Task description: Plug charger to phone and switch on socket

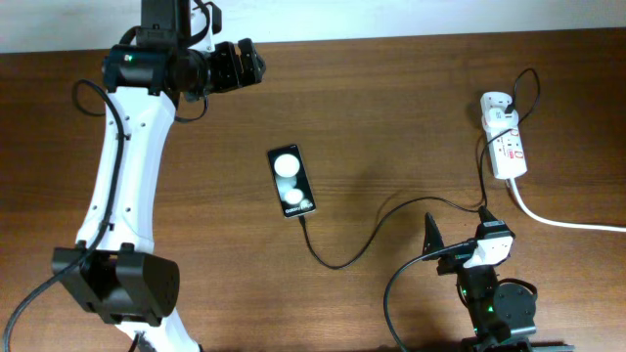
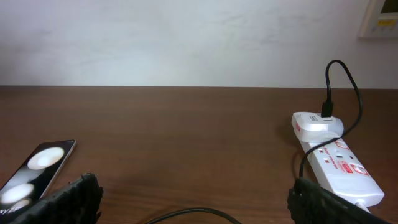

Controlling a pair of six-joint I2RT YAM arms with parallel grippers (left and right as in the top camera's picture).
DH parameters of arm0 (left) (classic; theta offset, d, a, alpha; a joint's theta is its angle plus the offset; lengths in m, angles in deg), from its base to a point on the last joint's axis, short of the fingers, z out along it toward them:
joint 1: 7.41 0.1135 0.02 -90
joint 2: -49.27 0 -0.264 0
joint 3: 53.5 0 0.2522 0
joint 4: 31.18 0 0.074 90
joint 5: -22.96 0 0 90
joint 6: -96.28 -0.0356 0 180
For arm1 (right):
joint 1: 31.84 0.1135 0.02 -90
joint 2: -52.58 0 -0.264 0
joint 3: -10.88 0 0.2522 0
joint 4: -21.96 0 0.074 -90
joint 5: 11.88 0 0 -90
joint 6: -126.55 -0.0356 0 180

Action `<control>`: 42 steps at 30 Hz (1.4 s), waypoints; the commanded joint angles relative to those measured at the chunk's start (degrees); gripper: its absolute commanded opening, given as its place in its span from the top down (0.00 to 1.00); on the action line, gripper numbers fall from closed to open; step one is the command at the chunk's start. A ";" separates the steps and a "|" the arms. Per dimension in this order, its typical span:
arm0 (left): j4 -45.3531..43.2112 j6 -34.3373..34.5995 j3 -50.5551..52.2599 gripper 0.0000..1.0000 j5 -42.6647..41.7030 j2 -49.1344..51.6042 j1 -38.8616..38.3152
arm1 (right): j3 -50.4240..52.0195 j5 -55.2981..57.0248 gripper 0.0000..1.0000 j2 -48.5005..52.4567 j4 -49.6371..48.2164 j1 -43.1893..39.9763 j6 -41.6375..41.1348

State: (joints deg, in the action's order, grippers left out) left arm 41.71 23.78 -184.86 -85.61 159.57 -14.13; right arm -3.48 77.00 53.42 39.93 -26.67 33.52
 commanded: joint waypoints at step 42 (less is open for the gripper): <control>-54.40 -23.80 117.11 0.01 19.41 -110.03 6.36 | 0.28 0.68 0.01 -0.59 0.35 -0.33 -0.37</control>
State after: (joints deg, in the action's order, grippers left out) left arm -12.93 1.09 -67.97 -66.57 50.94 -8.08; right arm -3.51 77.20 53.27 40.00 -26.73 33.52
